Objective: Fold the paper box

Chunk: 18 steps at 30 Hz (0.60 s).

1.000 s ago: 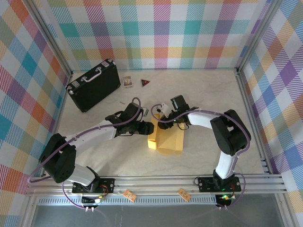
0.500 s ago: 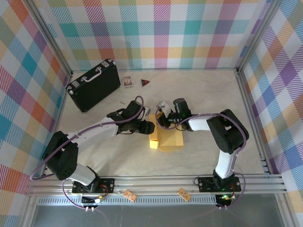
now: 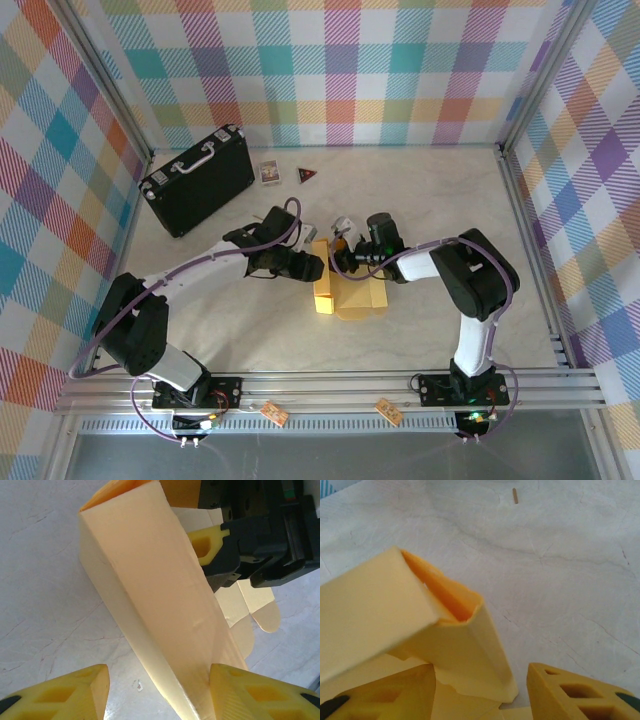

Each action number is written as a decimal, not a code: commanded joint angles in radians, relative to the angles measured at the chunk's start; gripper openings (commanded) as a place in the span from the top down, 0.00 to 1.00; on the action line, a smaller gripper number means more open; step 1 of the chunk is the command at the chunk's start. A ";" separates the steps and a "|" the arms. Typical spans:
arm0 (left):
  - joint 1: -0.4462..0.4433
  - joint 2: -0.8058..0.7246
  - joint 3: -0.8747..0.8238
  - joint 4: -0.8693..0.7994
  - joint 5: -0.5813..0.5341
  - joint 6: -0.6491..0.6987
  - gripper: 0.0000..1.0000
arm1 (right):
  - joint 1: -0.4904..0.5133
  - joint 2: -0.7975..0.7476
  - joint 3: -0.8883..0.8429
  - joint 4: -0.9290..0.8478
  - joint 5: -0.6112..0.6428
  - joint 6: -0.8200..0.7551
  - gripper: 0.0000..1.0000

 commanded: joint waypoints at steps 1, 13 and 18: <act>0.012 0.008 0.012 -0.077 0.012 0.021 0.46 | 0.006 -0.037 0.044 -0.126 -0.027 -0.059 0.47; 0.019 0.021 0.034 -0.108 0.013 0.037 0.48 | -0.024 -0.079 0.204 -0.544 -0.042 -0.409 0.44; 0.019 0.022 0.036 -0.114 0.013 0.042 0.48 | -0.028 -0.024 0.311 -0.637 -0.073 -0.499 0.43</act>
